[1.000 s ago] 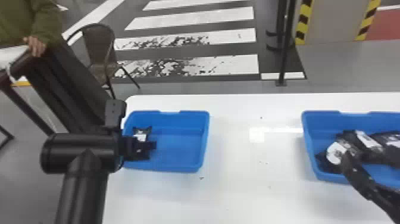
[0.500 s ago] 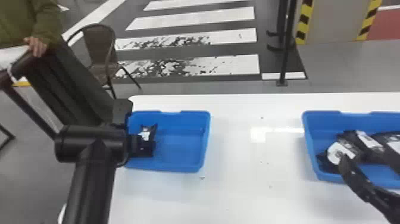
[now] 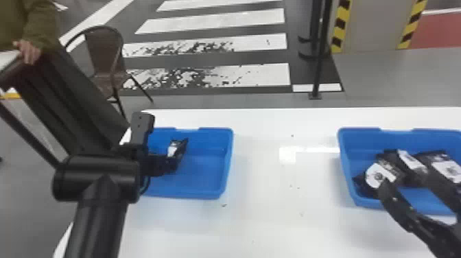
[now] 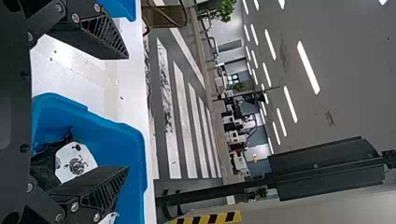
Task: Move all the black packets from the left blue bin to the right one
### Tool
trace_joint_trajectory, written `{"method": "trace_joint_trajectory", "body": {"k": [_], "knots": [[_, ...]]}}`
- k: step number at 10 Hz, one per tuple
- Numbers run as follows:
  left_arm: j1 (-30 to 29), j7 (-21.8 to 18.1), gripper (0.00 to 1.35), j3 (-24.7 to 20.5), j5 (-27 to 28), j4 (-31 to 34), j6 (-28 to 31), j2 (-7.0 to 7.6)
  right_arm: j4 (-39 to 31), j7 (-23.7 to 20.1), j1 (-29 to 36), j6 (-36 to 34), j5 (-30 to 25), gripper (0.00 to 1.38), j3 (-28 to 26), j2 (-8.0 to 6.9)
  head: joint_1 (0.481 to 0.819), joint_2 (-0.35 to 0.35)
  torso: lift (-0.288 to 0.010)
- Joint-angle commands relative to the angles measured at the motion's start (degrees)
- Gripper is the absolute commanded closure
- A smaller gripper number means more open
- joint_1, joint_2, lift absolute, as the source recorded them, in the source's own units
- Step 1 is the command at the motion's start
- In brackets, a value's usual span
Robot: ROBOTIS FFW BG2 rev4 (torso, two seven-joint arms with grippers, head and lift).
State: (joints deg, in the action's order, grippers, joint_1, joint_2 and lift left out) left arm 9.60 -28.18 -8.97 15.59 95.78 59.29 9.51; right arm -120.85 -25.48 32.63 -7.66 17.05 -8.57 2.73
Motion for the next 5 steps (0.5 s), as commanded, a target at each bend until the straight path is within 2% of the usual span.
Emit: {"method": "trace_joint_trajectory", "body": {"k": [1, 3, 5], "knots": [[-6.9, 0.0, 1.21, 0.3, -2.9, 11.0, -0.5, -0.37, -0.4, -0.3, -0.3, -0.5, 0.3, 0.19, 0.0, 0.0, 0.695, 0.172, -0.14], [-14.9, -0.3, 1.21, 2.1, -5.1, 24.4, -2.9, -1.69, -1.4, -2.3, -1.4, -3.6, 1.6, 0.2, 0.1, 0.0, 0.695, 0.139, -0.14], [-18.3, -0.3, 1.21, 7.5, -8.6, 30.2, -7.4, -1.69, -1.7, -4.1, -3.7, -7.1, 4.1, 0.2, 2.3, 0.44, 0.695, 0.1, -0.14]]}}
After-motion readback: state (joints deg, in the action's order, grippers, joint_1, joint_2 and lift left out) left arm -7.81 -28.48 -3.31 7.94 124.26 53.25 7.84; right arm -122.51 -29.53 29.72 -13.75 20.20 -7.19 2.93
